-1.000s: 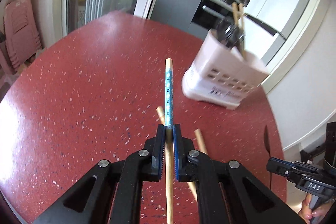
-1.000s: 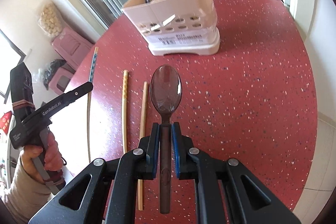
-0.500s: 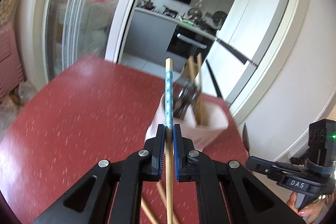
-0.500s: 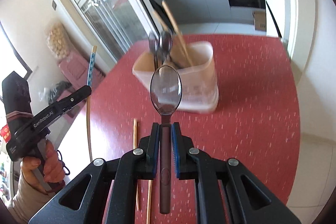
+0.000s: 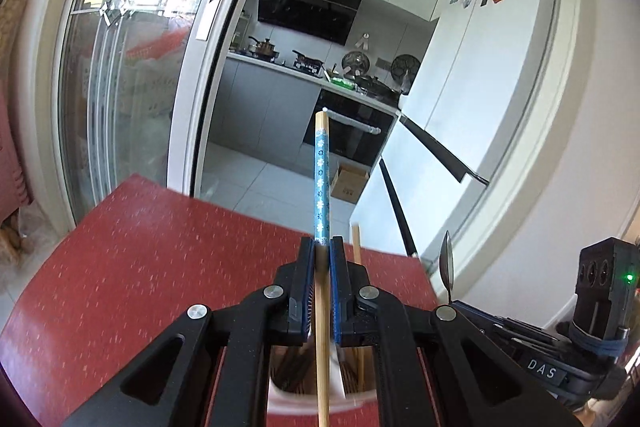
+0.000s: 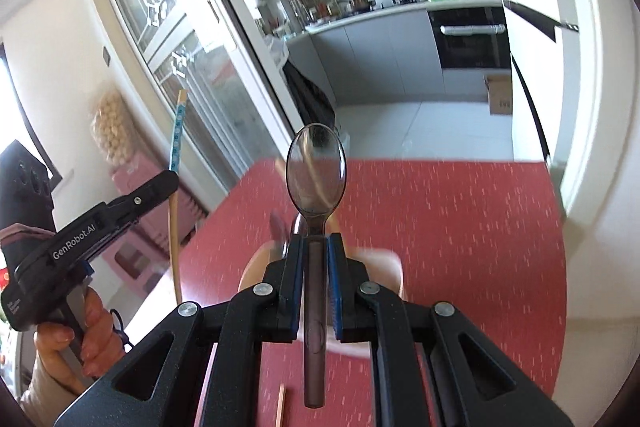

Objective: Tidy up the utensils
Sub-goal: 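Lift the blue-patterned chopstick and dark spoon and carry both over the holder, then open the left tool and the right tool to drop chopstick and spoon into the holder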

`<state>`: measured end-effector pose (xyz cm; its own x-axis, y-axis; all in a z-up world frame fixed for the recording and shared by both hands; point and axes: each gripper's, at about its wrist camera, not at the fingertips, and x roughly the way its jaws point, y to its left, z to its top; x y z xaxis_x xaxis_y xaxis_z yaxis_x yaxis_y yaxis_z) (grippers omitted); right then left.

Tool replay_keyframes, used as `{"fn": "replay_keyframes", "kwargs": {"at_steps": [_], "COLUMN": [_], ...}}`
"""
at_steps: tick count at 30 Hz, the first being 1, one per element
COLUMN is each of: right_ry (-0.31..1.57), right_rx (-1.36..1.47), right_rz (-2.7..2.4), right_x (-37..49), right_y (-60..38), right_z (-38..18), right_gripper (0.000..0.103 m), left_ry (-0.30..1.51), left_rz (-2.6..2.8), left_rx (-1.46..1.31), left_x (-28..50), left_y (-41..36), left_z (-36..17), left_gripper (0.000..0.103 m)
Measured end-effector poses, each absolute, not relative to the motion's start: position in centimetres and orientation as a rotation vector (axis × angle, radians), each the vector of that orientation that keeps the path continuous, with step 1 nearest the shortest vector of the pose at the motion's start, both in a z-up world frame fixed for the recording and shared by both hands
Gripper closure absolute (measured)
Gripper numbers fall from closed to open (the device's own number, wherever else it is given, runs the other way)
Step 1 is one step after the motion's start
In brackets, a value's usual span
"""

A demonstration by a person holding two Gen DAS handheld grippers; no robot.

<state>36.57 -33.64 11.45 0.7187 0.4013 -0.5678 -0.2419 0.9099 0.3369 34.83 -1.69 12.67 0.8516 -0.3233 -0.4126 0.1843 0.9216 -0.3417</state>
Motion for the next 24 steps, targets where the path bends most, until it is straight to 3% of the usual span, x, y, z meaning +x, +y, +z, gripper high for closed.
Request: {"fn": "replay_keyframes", "kwargs": {"at_steps": [12,24], "right_ry": [0.517,0.415], "right_rx": [0.084,-0.076], "right_rz": [0.307,0.254], "right_x": [39.3,37.9], "right_y": [-30.8,-28.4], "right_z": [9.1,5.9], "right_gripper": [0.09,0.09], "left_ry": [0.385,0.338], "left_rz": [-0.221,-0.187], "left_rx": [-0.283,-0.224], "left_x": [39.7,38.3], "left_y": [-3.0,-4.3], "left_z": [9.9,6.8], "left_gripper": [0.066,0.066]}}
